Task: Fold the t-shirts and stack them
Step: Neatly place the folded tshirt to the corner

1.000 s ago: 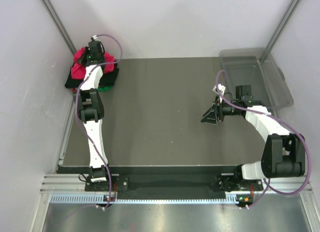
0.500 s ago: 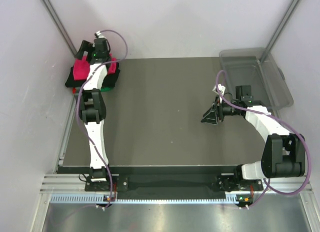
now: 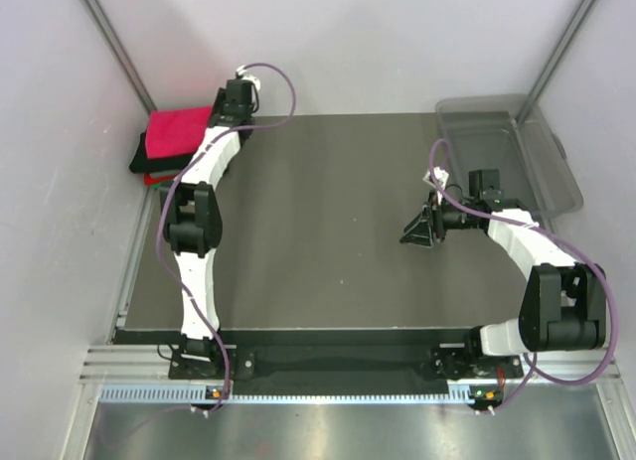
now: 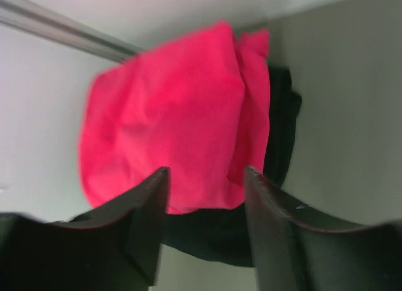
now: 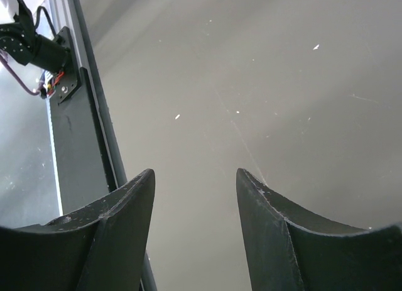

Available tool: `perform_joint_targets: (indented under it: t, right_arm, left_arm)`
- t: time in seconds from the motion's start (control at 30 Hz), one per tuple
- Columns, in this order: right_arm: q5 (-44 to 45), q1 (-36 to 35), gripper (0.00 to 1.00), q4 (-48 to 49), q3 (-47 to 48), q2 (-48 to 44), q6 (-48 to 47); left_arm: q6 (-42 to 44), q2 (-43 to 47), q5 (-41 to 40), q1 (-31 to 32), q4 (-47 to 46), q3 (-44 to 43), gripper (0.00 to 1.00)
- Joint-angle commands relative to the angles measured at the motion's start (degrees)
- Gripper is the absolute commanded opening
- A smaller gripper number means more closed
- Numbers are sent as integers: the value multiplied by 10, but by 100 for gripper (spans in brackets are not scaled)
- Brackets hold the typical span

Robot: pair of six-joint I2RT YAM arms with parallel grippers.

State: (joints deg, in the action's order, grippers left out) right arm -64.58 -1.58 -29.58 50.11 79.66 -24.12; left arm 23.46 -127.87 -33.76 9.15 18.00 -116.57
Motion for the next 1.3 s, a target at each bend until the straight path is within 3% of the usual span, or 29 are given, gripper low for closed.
perform_joint_targets:
  t: [0.0,0.1,0.17,0.3,0.43,0.47,0.53,0.87,0.9,0.93,1.0,1.03,1.07,1.27]
  right_arm:
    - [-20,9,55,7,3,2,-24]
    - [-21,10,55,7,5,7,-26]
    - [-21,10,55,6,6,12,-29]
    - [-27,10,55,-7,12,24,-42]
    - [-29,10,55,-17,14,26,-51]
    - [-32,11,55,-17,14,26,-51]
    - [-33,10,55,-18,15,23,-52]
    - [-42,11,55,-23,16,19,-51]
    - [-42,11,55,-22,16,17,-51]
    - [-43,10,56,-22,15,16,-51]
    - [-43,11,55,-23,15,15,-52]
    - [-44,11,56,-23,16,16,-52]
    - [-45,11,55,-23,16,15,-52]
    - [-49,11,56,-27,17,17,-59]
  left_arm:
    - [-82,35,102,-51,104,-11,60]
    - [-79,22,101,-58,127,-15,68]
    - [-80,18,100,-62,125,-12,67]
    - [-82,8,94,-62,120,-9,59]
    - [-79,17,89,-62,119,6,24]
    - [-79,24,88,-63,115,14,11]
    - [-72,52,86,-62,97,49,0]
    - [-61,141,80,-62,72,142,0]
    - [-63,144,82,-62,76,143,2]
    - [-68,154,84,-62,76,144,25]
    - [-70,169,102,-61,76,150,54]
    - [-70,175,106,-57,75,152,79]
    - [-67,181,127,-55,72,158,85]
    - [-69,262,185,-43,46,215,93]
